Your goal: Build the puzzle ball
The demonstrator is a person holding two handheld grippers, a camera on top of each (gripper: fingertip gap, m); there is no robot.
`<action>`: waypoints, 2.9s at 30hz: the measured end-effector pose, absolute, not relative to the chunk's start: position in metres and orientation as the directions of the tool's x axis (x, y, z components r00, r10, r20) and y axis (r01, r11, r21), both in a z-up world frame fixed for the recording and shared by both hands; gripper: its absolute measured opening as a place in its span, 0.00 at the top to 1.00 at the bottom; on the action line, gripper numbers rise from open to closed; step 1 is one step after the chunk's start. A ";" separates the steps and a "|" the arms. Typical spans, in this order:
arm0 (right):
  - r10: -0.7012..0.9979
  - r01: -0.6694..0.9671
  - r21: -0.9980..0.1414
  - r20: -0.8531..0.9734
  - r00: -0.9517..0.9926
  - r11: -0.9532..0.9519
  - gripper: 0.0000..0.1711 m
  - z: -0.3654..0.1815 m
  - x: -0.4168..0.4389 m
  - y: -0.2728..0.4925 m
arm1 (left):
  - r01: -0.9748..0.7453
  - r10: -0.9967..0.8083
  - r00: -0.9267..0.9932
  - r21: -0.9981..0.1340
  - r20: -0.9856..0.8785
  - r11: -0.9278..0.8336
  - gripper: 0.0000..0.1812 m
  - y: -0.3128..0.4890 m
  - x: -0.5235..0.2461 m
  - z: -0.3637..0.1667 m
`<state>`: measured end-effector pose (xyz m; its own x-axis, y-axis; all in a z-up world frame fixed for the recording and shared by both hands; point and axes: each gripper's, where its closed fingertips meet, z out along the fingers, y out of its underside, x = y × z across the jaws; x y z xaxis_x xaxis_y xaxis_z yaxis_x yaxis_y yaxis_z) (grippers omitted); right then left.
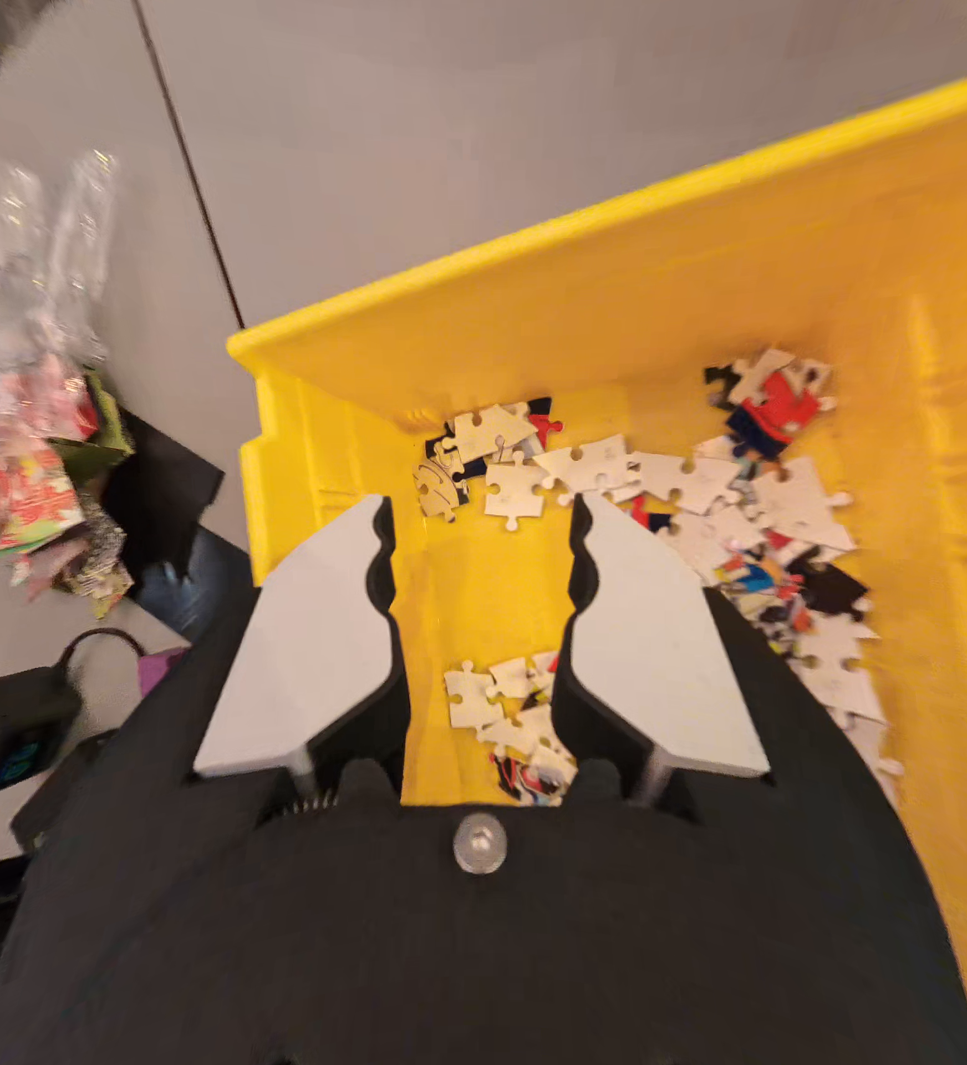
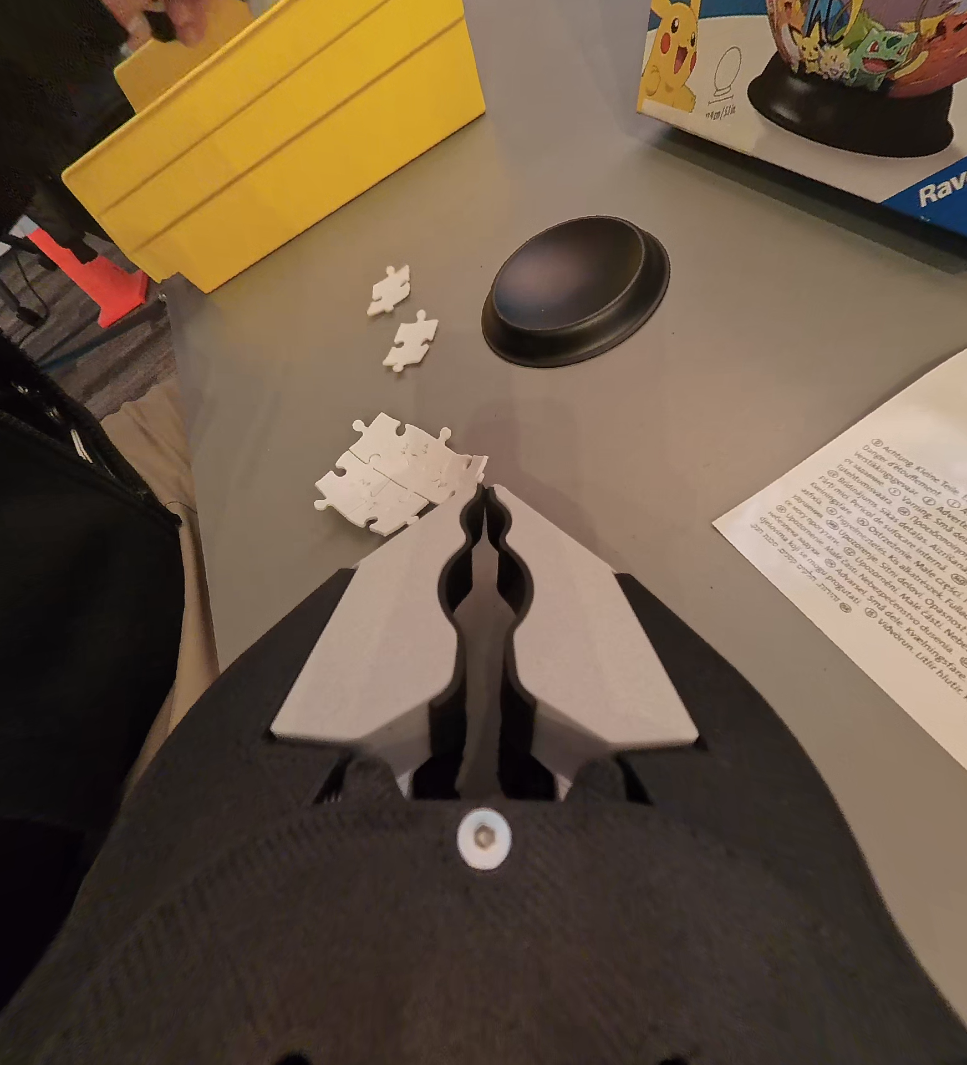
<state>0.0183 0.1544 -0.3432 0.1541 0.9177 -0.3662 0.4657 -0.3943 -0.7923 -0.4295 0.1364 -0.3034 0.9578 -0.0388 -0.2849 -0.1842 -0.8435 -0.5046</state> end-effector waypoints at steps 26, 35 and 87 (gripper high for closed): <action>0.912 0.457 -0.791 -0.381 0.150 -0.406 1.00 -0.342 0.019 0.155 | -0.003 0.008 1.000 -0.493 -0.019 -0.870 0.76 0.130 -0.409 -0.352; 0.914 0.454 -0.795 -0.376 0.152 -0.402 1.00 -0.341 0.019 0.155 | 0.071 0.114 0.991 -0.468 -0.065 -0.881 0.61 0.150 -0.446 -0.377; 0.913 0.451 -0.795 -0.380 0.151 -0.406 1.00 -0.341 0.019 0.155 | 0.747 -0.597 0.256 -0.548 0.760 -0.377 0.85 0.104 -0.363 -0.185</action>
